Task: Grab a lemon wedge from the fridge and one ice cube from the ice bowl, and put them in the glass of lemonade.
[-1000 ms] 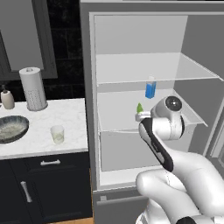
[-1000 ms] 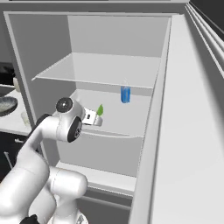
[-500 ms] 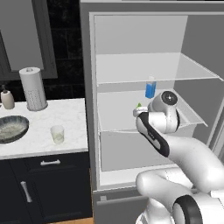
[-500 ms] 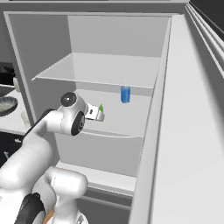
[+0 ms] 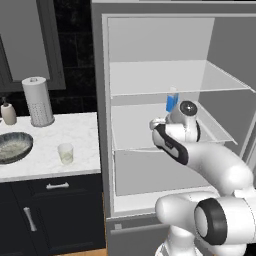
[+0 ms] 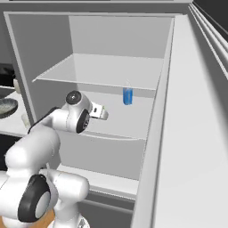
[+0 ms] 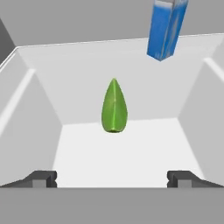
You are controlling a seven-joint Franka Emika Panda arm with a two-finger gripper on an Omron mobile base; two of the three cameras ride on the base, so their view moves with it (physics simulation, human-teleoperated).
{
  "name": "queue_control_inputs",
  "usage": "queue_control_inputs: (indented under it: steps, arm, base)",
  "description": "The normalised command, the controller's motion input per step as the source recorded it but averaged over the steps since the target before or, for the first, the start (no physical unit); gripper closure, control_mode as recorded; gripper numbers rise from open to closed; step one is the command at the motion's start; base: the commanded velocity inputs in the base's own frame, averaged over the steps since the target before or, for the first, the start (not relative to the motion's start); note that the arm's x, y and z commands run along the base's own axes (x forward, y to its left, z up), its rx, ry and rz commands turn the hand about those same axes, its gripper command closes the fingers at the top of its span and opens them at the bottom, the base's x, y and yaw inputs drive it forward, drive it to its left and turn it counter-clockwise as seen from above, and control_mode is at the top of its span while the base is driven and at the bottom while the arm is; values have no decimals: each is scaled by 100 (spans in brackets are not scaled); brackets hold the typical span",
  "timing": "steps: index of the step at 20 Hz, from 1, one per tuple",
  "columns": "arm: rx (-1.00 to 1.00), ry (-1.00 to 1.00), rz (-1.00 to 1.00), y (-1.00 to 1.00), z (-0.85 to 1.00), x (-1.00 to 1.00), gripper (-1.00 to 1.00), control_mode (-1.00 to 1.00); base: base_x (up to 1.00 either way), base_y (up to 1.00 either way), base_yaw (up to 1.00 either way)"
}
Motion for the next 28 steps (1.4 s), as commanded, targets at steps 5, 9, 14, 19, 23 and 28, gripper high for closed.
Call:
queue_control_inputs:
  steps: [5, 9, 14, 19, 23, 28]
  arm:
    - [0, 0, 0, -1, -15, 28, -100, -100]
    - [0, 0, 0, -3, -16, 27, -100, -100]
    - [0, 0, 0, -6, -16, 28, -100, -100]
    - [0, 0, 0, -4, -10, 26, -100, -100]
    - [0, 0, 0, -3, -11, 27, -100, -100]
    - [0, 0, 0, 0, -16, 27, -100, -100]
  base:
    - [0, 0, 0]
    - [0, 0, 0]
    - [0, 0, 0]
    - [0, 0, 0]
    - [0, 0, 0]
    - [0, 0, 0]
